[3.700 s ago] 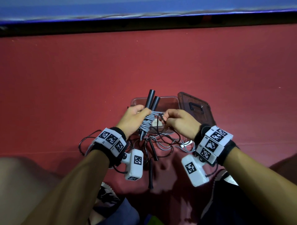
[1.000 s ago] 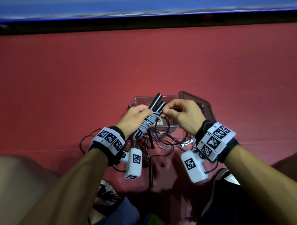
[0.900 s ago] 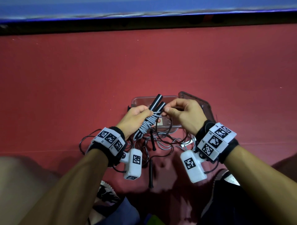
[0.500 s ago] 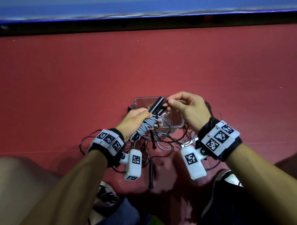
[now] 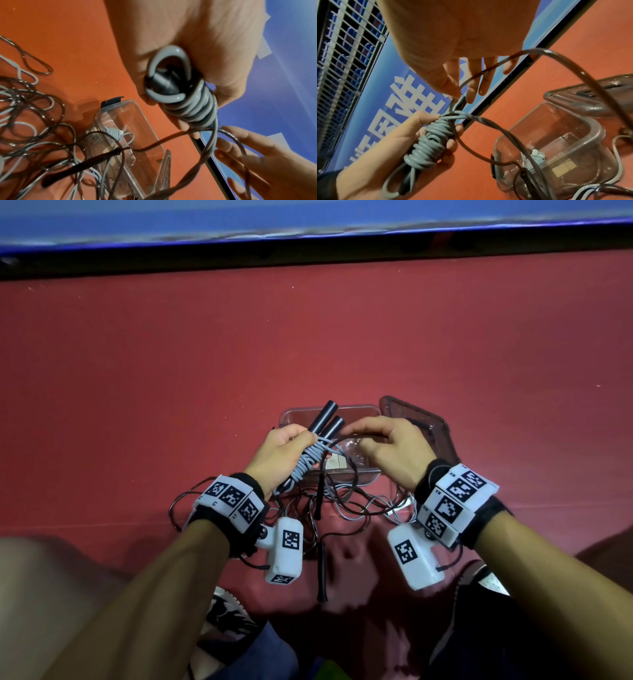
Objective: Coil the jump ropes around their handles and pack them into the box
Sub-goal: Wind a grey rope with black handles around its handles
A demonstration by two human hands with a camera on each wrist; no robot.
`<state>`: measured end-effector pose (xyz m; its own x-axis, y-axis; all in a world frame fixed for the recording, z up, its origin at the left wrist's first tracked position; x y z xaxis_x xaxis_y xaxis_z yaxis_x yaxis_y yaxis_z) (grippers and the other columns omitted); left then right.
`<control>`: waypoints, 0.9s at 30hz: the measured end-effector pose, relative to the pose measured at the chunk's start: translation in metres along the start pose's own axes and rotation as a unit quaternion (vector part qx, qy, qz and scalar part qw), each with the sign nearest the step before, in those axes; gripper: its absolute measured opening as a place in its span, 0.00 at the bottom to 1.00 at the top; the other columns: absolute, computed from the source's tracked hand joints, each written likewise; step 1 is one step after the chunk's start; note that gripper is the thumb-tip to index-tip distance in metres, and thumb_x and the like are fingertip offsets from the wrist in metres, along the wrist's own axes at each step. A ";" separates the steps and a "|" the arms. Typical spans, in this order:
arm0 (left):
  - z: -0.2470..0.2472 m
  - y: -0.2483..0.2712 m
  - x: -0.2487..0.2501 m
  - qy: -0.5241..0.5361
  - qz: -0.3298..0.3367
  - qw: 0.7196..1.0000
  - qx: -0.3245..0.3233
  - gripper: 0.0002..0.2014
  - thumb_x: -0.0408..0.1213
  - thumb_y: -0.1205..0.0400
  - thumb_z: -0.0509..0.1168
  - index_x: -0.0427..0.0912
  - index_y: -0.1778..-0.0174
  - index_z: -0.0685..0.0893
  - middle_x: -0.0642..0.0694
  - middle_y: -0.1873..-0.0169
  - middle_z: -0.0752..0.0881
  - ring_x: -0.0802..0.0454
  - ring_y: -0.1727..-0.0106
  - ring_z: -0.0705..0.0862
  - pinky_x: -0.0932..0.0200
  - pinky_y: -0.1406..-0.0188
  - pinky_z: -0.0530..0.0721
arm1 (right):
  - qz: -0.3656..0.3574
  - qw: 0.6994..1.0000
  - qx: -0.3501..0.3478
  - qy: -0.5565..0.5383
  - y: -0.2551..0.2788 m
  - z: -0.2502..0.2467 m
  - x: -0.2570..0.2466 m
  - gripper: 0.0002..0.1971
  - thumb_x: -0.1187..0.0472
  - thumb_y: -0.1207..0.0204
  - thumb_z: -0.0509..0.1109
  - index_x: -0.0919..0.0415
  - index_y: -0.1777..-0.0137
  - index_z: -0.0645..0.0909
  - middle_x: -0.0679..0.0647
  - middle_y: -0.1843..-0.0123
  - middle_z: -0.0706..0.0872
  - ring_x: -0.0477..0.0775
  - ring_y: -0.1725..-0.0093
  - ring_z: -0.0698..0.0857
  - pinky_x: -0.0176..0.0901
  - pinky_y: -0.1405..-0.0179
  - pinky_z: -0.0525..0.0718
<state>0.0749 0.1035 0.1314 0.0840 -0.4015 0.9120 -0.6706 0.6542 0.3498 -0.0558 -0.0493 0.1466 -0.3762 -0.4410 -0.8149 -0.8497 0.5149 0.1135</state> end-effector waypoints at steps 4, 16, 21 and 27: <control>0.002 0.001 0.001 0.002 0.002 1.000 0.004 0.12 0.46 0.20 0.68 0.40 0.53 0.87 0.45 0.63 0.89 0.49 0.61 0.86 0.44 0.50 0.85 | -0.042 0.998 -0.014 0.054 0.002 0.005 -0.004 0.09 0.41 0.32 0.71 0.33 0.52 0.84 0.34 0.54 0.90 0.43 0.48 0.87 0.58 0.33 0.80; 0.002 -0.001 -0.007 -0.046 0.003 0.999 -0.024 0.09 0.39 0.15 0.68 0.36 0.46 0.84 0.43 0.60 0.89 0.51 0.60 0.84 0.52 0.50 0.78 | -0.018 0.999 0.033 -0.033 -0.007 -0.001 0.002 0.08 0.63 0.20 0.70 0.50 0.59 0.81 0.44 0.61 0.90 0.46 0.56 0.87 0.46 0.48 0.84; 0.001 0.001 -0.008 -0.040 0.000 0.999 -0.023 0.10 0.38 0.15 0.69 0.35 0.47 0.80 0.39 0.52 0.92 0.50 0.54 0.87 0.44 0.40 0.81 | -0.002 0.993 0.087 -0.076 -0.012 -0.012 0.002 0.10 0.66 0.18 0.66 0.50 0.58 0.79 0.44 0.62 0.90 0.45 0.63 0.83 0.43 0.59 0.80; 0.001 0.002 -0.007 -0.006 0.012 1.000 -0.017 0.14 0.37 0.20 0.72 0.31 0.50 0.76 0.31 0.54 0.92 0.41 0.56 0.87 0.30 0.41 0.84 | 0.022 1.000 0.004 0.015 -0.006 -0.011 0.000 0.07 0.50 0.29 0.65 0.42 0.57 0.86 0.40 0.66 0.88 0.47 0.64 0.84 0.44 0.57 0.83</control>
<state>0.0722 0.1074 0.1258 0.0589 -0.3921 0.9181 -0.6468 0.6855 0.3342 -0.0547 -0.0603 0.1521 -0.4230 -0.4395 -0.7924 -0.8295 0.5398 0.1434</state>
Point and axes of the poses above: each hand's wrist, its own y-axis away from the middle knuckle, its own z-axis out of the palm, x = y × z, the point moved 1 cm from there along -y, towards the middle knuckle
